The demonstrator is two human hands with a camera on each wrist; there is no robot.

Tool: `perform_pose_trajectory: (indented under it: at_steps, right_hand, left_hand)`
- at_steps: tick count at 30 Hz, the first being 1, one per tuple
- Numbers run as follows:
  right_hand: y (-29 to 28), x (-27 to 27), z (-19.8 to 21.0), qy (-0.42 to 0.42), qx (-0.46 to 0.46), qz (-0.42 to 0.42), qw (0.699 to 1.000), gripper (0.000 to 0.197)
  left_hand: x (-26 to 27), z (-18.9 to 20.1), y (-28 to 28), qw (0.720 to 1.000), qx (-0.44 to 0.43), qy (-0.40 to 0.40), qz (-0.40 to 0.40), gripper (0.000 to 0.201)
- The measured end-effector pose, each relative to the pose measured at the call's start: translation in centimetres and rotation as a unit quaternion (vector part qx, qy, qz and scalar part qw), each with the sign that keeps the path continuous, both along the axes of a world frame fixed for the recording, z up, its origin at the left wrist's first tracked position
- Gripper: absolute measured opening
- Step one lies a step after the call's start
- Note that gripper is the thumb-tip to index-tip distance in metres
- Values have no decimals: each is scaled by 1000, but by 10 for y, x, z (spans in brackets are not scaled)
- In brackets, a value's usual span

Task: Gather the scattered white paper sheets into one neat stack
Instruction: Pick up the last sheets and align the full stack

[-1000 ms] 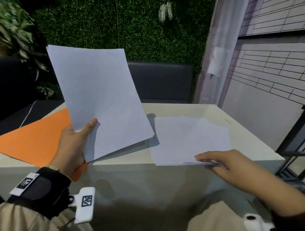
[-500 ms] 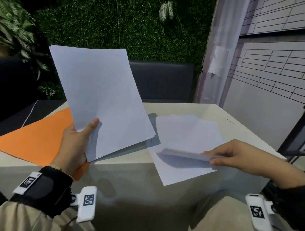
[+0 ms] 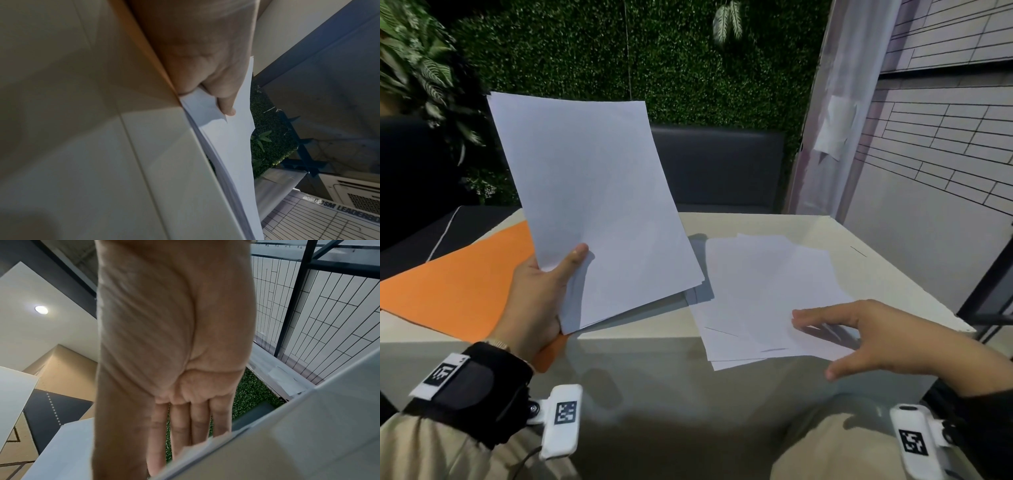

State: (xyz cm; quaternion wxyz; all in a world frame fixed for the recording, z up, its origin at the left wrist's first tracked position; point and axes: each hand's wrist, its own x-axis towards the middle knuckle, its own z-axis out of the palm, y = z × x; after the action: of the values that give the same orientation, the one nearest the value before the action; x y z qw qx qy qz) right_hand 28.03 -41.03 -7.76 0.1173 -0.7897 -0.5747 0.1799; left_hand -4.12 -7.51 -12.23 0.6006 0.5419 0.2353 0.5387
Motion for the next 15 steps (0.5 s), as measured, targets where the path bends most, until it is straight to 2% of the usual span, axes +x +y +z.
perform_pose_trajectory:
  at_steps: [5, 12, 14, 15]
  right_hand:
    - [-3, 5, 0, 72, 20, -8, 997, 55]
    - [-11, 22, 12, 178, 3, -9, 984, 53]
    - [-12, 23, 14, 165, 7, -15, 986, 51]
    - [-11, 22, 15, 131, 17, -20, 991, 53]
  left_hand:
    - [0, -1, 2, 1000, -8, 0, 0, 34]
    - [0, 0, 3, 1000, -24, 15, 13, 35]
    - [0, 0, 3, 1000, -24, 15, 12, 36]
    - [-1, 0, 3, 1000, -24, 14, 11, 36]
